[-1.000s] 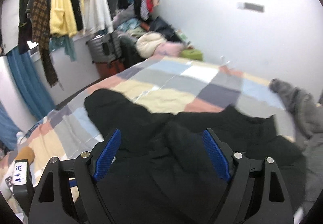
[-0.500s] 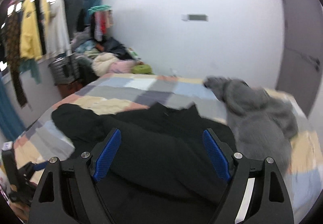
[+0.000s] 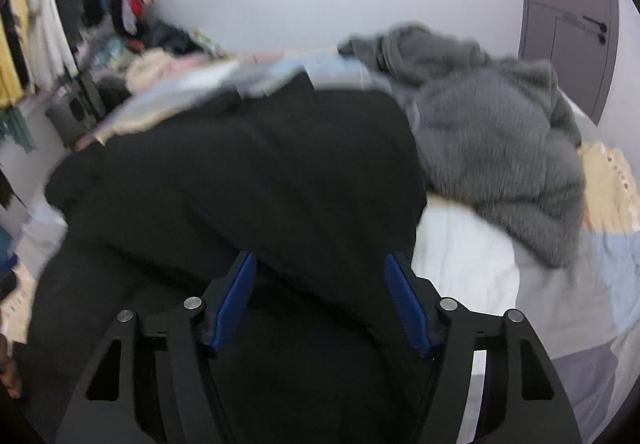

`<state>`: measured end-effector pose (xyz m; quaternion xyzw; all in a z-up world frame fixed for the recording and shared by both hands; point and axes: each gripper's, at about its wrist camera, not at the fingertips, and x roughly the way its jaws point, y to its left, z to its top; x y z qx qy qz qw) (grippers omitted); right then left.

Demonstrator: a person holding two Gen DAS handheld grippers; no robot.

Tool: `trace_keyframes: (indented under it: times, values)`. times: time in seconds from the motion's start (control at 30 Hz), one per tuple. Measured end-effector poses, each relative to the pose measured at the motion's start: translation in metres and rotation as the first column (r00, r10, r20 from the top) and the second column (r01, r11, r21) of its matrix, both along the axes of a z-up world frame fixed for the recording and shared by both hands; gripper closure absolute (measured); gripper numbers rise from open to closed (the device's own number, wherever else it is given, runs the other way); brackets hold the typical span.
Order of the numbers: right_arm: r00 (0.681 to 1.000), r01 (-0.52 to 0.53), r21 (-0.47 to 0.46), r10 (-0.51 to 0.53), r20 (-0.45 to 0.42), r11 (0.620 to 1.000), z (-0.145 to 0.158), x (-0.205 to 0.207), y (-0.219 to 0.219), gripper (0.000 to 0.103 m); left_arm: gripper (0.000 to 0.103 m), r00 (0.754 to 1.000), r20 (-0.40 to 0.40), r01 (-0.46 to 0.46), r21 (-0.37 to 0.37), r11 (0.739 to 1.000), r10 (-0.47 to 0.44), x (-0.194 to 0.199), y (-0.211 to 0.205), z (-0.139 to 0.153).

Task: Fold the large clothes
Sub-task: 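Open the right tool to release the sleeve and withdraw it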

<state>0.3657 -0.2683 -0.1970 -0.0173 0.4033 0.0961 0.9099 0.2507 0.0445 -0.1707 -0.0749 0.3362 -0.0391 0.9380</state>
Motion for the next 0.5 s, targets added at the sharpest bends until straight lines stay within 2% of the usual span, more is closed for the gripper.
trace_keyframes:
  times: [0.07,0.2,0.3,0.5]
  values:
    - [1.000,-0.004,-0.057,0.005,0.018,0.998,-0.007,0.004,0.003,0.039,0.000,1.000,0.001,0.000,0.016,1.000,0.000,0.001,-0.004,-0.001]
    - [0.998,0.000,-0.081,0.005,0.068,0.997,-0.011,0.010,0.002,0.041,0.000,1.000,-0.017,-0.007,0.011,1.000,0.007,0.005,-0.003,-0.005]
    - [0.995,-0.014,-0.104,0.024,0.099,0.994,-0.011,0.012,0.004,0.054,0.000,0.999,-0.035,-0.014,-0.006,1.000,0.014,0.006,0.000,-0.008]
    - [0.991,0.029,-0.007,-0.028,0.132,1.000,-0.001,0.020,-0.010,0.079,0.000,0.997,-0.072,0.003,-0.010,1.000,-0.004,0.008,-0.005,-0.013]
